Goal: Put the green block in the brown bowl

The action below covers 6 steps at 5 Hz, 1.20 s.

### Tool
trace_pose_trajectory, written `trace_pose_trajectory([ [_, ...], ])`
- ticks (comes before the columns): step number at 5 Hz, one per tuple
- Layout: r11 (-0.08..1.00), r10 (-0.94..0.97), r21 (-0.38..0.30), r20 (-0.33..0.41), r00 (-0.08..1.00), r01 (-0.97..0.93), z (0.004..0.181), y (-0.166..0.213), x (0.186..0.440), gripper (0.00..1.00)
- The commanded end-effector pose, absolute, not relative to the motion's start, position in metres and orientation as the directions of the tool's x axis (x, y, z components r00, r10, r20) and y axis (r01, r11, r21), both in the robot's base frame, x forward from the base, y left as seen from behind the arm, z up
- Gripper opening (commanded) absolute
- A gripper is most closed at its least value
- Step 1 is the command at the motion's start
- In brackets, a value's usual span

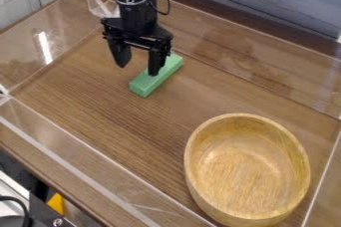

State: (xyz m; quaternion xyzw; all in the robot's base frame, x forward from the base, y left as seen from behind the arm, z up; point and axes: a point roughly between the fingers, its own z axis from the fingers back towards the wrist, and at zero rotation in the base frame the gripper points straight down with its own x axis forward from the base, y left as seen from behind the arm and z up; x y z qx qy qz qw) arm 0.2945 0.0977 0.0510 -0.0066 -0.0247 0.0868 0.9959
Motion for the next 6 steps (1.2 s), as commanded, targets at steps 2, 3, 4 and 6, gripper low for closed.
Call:
trace_pose_trajectory([
  [2, 0.984, 0.179, -0.017, 0.099, 0.979, -0.179, 0.060, 0.099, 0.308, 1.00],
  [3, 0.984, 0.178, -0.020, 0.096, 0.979, -0.177, 0.055, 0.094, 0.310, 1.00],
  [4, 0.984, 0.179, -0.023, 0.092, 0.980, -0.178, 0.051, 0.090, 0.312, 1.00],
  [6, 0.983, 0.182, -0.031, 0.083, 0.980, -0.180, 0.044, 0.086, 0.316, 0.00],
])
